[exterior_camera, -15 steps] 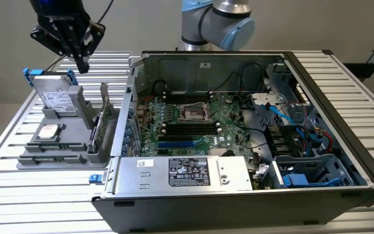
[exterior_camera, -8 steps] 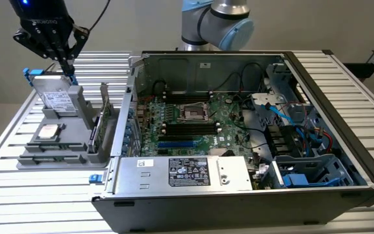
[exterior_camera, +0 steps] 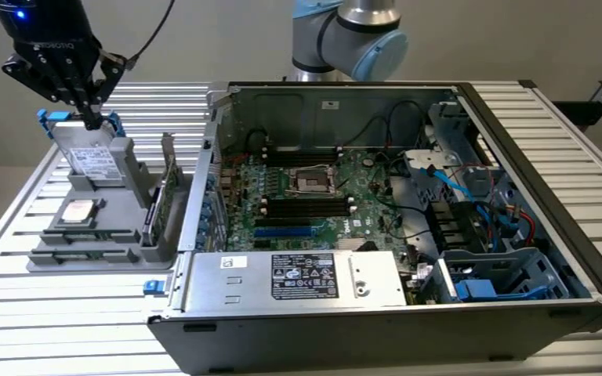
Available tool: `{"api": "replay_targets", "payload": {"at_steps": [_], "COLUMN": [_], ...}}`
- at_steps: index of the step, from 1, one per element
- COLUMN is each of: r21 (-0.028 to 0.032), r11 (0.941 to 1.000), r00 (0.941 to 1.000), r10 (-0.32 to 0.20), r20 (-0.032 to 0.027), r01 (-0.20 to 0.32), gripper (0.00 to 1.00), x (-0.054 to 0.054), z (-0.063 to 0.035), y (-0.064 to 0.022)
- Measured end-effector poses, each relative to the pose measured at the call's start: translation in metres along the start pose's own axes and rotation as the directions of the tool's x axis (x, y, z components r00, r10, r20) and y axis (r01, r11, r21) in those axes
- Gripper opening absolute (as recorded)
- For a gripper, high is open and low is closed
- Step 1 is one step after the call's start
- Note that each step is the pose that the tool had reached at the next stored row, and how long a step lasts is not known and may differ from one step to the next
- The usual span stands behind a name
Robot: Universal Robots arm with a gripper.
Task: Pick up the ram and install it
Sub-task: 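Reach for the ram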
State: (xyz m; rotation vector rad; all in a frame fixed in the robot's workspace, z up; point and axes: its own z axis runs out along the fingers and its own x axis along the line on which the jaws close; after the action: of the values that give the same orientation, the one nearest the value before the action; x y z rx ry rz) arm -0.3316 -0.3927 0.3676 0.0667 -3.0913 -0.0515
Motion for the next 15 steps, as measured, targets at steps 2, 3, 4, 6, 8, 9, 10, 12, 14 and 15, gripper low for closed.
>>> {"api": "replay_targets", "payload": {"at_steps": [2,3,4,6,8,9,10,12,14,15], "r21": [0.0,0.0,0.0,0.0,0.0,0.0,0.0,0.0001,0.0,0.0001], "r11": [1.0,1.0,1.0,1.0,1.0,1.0,1.0,1.0,1.0,1.0], "r00": [1.0,1.0,1.0,1.0,1.0,1.0,1.0,1.0,1.0,1.0], "r10": [0.0,-0.001,-0.001,-0.001,-0.001,-0.001,-0.001,-0.002,-0.002,-0.002], "r20": [-0.0014,-0.0014,-0.0014,-0.0015,-0.0016,-0.0015,-0.0015,-0.0015,-0.0015,-0.0015], "r01": [0.0,0.001,0.001,0.001,0.001,0.001,0.001,0.002,0.002,0.002], "gripper": [0.1,0.1,0.1,0.1,0.1,0.1,0.1,0.1,0.1,0.1], "x": [0.003,0.005,0.007,0.011,0.015,0.016,0.017,0.019,0.021,0.022], "z": [0.0009,0.0012,0.0015,0.0019,0.0023,0.0026,0.0029,0.0035,0.0041,0.0045], "y": [-0.002,-0.0035,-0.0052,-0.0093,-0.014,-0.0167,-0.0194,-0.0251,-0.0311,-0.0343]}}
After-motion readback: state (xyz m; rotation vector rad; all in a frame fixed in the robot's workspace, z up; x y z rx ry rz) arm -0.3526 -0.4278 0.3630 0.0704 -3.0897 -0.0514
